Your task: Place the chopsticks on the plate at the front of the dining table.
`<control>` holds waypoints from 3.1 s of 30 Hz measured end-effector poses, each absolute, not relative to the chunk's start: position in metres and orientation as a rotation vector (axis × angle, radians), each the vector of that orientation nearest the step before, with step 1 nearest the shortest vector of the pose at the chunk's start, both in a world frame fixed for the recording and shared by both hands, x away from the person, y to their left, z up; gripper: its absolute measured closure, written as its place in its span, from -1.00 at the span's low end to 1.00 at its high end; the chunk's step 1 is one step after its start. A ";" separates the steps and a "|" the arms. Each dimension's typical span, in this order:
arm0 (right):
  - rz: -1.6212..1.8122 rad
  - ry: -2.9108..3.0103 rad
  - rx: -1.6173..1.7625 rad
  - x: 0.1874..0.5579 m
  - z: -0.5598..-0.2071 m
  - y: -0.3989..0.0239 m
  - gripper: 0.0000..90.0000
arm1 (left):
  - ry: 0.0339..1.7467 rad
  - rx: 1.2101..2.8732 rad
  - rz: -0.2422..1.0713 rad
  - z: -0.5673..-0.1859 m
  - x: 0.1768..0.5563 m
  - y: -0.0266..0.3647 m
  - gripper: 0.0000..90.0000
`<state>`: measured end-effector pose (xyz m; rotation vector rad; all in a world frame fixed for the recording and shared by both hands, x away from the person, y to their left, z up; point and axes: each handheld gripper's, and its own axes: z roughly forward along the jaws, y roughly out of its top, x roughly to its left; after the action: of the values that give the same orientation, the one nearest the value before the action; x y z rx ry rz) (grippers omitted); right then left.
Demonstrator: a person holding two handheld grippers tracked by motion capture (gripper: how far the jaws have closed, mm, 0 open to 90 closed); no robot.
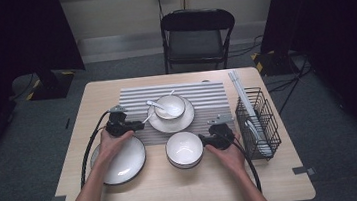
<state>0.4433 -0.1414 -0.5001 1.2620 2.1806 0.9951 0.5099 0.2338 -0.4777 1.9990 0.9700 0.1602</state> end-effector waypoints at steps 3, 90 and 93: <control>0.994 2.181 1.261 0.443 -0.500 -0.141 -0.22 | 0.956 2.000 0.155 -0.476 0.508 0.234 0.48; 1.073 1.922 1.313 0.488 -0.348 -0.217 0.07 | 0.771 1.899 0.147 -0.451 0.467 0.246 -0.18; 1.074 1.918 1.324 0.488 -0.351 -0.218 0.08 | 0.779 1.899 0.147 -0.451 0.467 0.246 -0.22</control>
<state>0.4881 -0.2177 -0.3509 1.3239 1.9181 1.0741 0.4669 0.2458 -0.4513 1.8994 0.7789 0.1468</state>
